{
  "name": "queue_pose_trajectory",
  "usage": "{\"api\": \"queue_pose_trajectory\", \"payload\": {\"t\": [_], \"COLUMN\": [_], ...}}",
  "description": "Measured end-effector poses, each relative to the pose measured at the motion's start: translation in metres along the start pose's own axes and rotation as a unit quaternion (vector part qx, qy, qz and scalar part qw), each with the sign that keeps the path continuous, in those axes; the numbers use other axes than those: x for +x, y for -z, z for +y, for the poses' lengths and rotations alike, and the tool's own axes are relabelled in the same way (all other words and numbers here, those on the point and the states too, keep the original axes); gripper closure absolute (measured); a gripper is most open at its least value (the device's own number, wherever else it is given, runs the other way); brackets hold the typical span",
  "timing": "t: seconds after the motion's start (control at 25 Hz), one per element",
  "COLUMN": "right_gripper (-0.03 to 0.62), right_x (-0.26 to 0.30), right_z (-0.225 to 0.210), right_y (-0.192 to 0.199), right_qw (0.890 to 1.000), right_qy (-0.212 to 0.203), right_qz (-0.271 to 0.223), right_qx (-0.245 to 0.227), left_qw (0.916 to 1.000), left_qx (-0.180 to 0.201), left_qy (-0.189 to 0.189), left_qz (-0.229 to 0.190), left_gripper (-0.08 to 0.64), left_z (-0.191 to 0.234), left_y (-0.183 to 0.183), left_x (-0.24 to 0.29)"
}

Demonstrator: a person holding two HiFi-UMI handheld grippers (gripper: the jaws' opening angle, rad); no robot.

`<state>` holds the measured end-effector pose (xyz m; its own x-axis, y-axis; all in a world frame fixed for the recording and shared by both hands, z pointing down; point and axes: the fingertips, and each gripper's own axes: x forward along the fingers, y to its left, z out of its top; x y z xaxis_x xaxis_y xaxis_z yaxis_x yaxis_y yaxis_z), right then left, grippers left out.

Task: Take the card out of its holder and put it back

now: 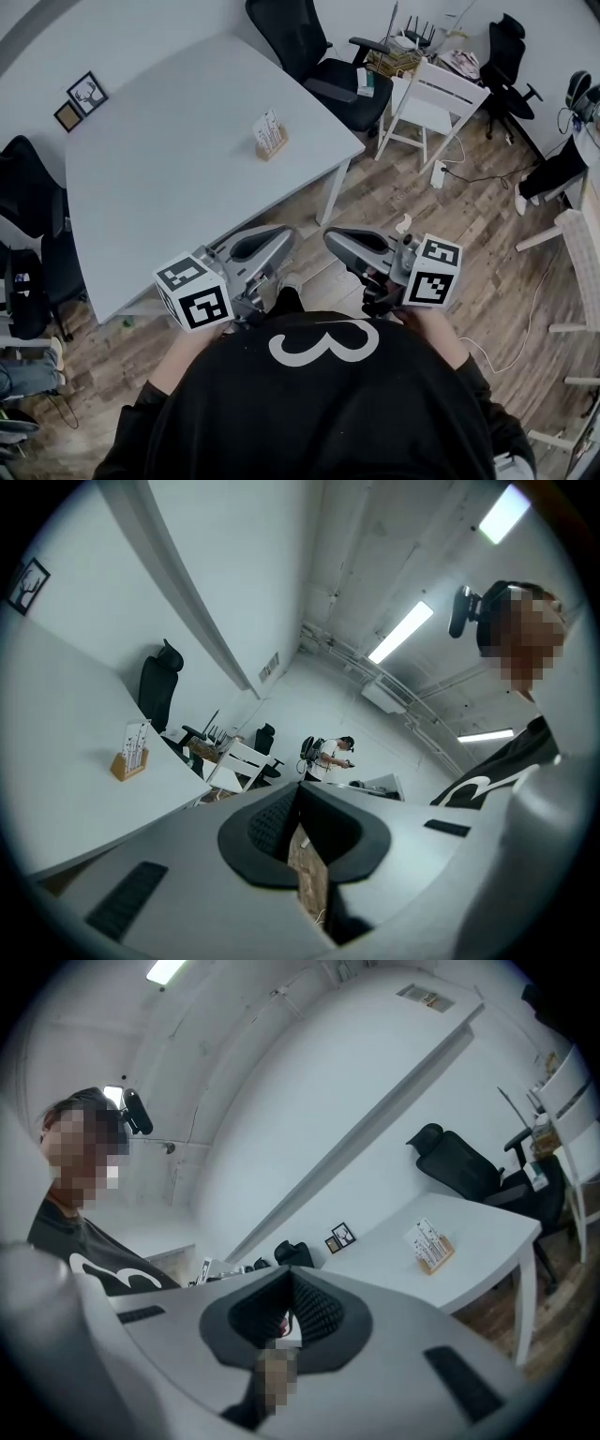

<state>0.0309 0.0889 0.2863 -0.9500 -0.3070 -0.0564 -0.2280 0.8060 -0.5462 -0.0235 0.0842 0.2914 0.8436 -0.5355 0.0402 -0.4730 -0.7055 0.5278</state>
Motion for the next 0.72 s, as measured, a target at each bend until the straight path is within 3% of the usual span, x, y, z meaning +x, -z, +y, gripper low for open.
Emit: {"api": "queue_pose_trajectory", "payload": {"t": [0.72], "right_gripper": [0.583], "right_x": [-0.0005], "right_z": [0.0058], "right_y": [-0.0042], "right_qw": [1.000], "right_qy": [-0.003], "right_qz": [-0.001], "right_qx": [-0.013], "left_qw": [0.9999], "left_qx": [0.012], "left_qy": [-0.011], "left_qz": [0.002], "left_gripper": [0.546], "left_z": [-0.0042], "left_y": [-0.0042], "left_x": [-0.0004]}}
